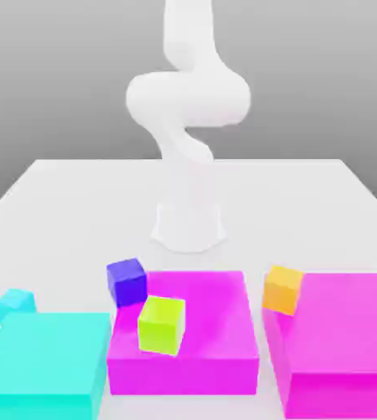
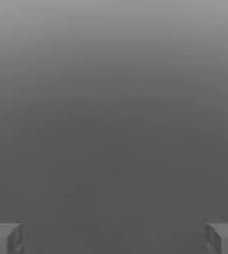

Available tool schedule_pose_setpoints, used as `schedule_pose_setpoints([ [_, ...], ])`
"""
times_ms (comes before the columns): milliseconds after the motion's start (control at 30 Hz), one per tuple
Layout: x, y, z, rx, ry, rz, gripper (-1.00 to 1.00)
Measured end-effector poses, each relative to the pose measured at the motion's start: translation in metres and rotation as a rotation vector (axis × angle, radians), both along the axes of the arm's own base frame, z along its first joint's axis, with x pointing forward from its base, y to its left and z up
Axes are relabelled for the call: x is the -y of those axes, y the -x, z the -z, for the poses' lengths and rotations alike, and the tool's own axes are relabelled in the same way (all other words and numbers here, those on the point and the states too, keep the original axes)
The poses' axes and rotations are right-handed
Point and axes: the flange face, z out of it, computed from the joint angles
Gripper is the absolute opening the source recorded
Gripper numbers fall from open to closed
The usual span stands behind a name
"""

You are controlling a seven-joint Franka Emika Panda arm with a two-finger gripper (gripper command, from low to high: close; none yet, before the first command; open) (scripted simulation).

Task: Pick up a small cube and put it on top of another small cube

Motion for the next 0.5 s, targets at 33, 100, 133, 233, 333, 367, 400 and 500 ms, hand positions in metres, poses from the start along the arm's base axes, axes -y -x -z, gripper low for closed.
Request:
schedule_pose_setpoints([
  [33,0.014,-0.012,0.019,-0.029,-0.025,0.067,0.00],
  [100,0.043,-0.031,0.058,-0.083,-0.074,0.195,0.00],
  [133,0.058,-0.038,0.077,-0.108,-0.098,0.258,0.00],
  [233,0.104,-0.050,0.136,-0.177,-0.172,0.448,0.00],
  [333,0.150,-0.049,0.197,-0.241,-0.248,0.641,0.00],
  [367,0.165,-0.045,0.217,-0.261,-0.274,0.705,0.00],
  [400,0.179,-0.041,0.238,-0.280,-0.300,0.770,0.00],
  [500,0.219,-0.020,0.298,-0.336,-0.381,0.965,0.00],
])
